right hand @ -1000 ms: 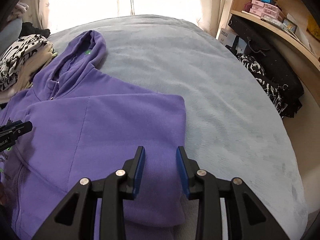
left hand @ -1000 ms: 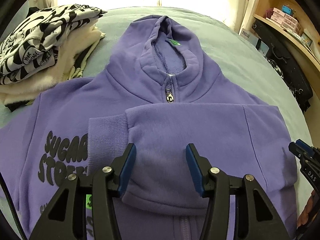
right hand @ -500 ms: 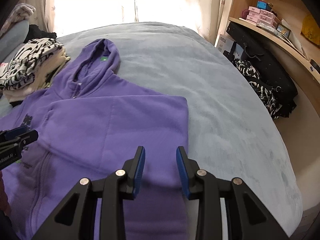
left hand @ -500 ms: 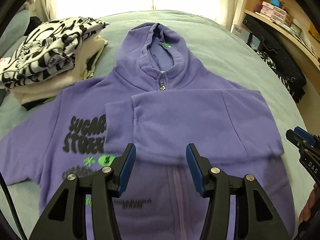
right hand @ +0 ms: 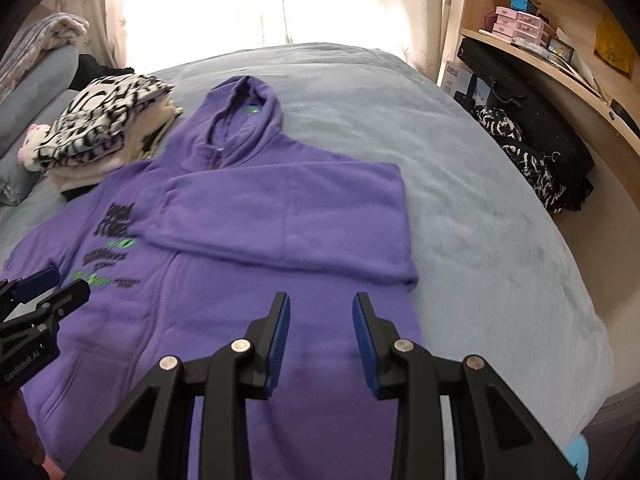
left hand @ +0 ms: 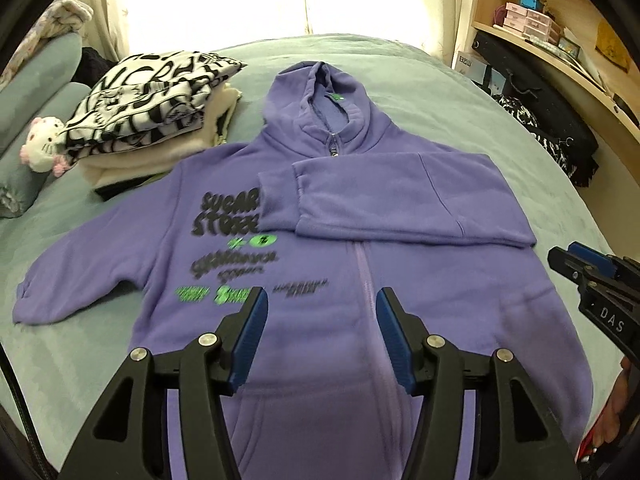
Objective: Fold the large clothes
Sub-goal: 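Move the left tool to the other sleeve cuff and grasp it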
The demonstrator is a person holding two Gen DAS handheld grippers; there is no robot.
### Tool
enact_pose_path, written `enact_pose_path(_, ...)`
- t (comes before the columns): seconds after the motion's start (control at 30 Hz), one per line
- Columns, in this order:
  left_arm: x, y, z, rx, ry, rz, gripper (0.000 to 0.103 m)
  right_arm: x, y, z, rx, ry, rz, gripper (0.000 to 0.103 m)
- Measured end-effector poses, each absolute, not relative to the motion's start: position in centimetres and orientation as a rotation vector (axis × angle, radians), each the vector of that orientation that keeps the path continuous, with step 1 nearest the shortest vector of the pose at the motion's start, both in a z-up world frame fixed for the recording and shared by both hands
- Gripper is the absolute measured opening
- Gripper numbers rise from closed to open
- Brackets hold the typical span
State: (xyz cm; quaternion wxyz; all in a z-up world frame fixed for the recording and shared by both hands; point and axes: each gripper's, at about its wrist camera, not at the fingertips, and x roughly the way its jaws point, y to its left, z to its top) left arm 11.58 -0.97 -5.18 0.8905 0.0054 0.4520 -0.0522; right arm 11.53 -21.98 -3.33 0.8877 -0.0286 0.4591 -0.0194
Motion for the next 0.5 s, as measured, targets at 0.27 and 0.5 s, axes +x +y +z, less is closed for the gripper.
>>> enact_pose_path(0.27, 7.1, 3.1, -3.3, -0.048, 0.905, -0.098, 0.06, 7.7, -17.4, -2.6, -0.098, 0.958, 0.0, 0.033)
enact_pose_path(0.5, 5.1, 8.0, -2.4, -0.11, 0.884, -0.037, 0.061, 6.0, -12.4, -2.0, -0.168, 0.951, 0.05, 0.033)
